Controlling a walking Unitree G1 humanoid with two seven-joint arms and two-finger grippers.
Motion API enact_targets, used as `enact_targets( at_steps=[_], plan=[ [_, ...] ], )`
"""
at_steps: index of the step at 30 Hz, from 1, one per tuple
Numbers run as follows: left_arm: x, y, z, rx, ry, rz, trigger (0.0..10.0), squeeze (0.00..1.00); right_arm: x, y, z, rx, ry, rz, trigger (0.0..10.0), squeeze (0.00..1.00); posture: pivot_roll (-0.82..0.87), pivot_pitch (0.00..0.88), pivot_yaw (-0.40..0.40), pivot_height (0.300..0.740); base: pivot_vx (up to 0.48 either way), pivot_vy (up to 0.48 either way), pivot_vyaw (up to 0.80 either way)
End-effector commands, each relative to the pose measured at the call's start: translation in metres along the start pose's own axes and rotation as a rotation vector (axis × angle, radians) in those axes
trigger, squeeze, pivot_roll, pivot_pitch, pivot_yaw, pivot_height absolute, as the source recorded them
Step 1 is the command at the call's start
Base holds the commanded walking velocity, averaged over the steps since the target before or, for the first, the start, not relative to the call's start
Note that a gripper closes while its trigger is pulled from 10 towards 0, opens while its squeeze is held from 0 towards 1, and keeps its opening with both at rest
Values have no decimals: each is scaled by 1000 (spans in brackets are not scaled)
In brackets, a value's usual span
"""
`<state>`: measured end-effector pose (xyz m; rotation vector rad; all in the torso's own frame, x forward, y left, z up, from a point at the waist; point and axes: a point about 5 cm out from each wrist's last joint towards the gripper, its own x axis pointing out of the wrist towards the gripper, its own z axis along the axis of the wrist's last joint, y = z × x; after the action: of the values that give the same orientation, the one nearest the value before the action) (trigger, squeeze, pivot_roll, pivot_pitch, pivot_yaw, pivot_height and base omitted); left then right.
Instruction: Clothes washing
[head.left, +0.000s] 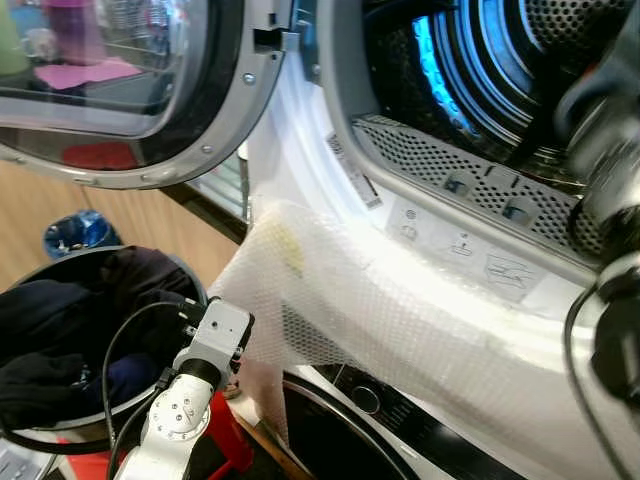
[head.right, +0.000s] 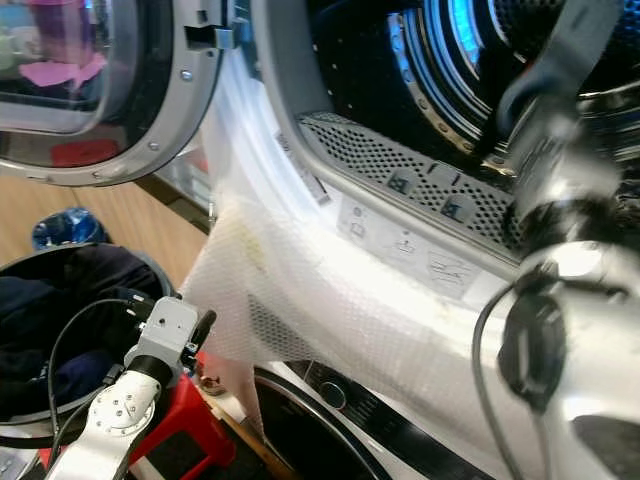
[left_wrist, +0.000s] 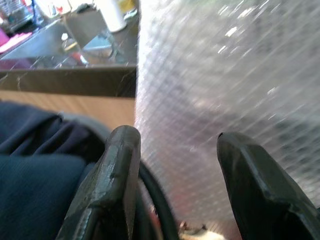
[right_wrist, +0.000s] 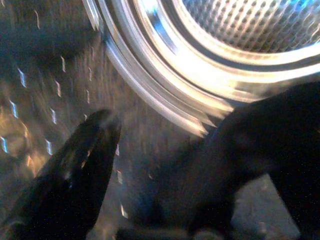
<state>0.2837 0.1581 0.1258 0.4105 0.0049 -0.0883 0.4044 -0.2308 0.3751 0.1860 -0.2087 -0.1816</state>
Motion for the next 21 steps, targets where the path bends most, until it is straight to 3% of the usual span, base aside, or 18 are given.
enact_targets(
  at_steps=[1,3,4,5,7,10,12,13,14,17,21],
  plan=[
    [-3,-7,-5,-1,31,-28,10000,0,-8,-9,19,30,-62,-31,10000,1000,262,123,-160,740,0,0,0],
    [-2,-7,-5,-7,34,-30,10000,0,-11,-17,31,78,-89,-47,10000,1000,260,129,-154,740,0,0,0],
    [-2,-8,-5,-7,37,-32,10000,0,-14,-36,68,71,-228,-126,10000,1000,255,127,-156,740,0,0,0],
    [-2,-8,-5,-6,36,-33,10000,0,-17,-46,87,60,-292,-168,10000,0,255,127,-158,740,0,0,0],
    [-1,-7,-5,-2,34,-34,10000,0,-26,-54,113,67,-389,-209,10000,0,255,129,-159,740,0,0,0],
    [-1,-5,-5,-4,37,-28,10000,0,-30,-41,107,25,-374,-142,10000,0,255,129,-159,740,0,0,0],
    [-1,-5,-6,-4,42,-28,10000,0,-31,-20,77,17,-268,-45,10000,0,260,122,-152,740,0,0,0],
    [-1,-5,-6,-4,42,-28,10000,0,-31,-20,77,17,-268,-45,10000,0,260,122,-152,740,0,0,0],
    [0,-6,-5,-4,42,-35,10000,0,-32,-6,55,41,-185,26,10000,0,261,123,-151,740,0,0,0],
    [1,-7,-4,-3,36,-43,10000,0,-32,1,45,56,-150,67,10000,0,261,123,-151,740,0,0,0],
    [1,-6,-3,-8,31,-36,10000,0,-44,12,22,29,-114,146,10000,0,268,129,-159,740,0,0,0]
  ],
)
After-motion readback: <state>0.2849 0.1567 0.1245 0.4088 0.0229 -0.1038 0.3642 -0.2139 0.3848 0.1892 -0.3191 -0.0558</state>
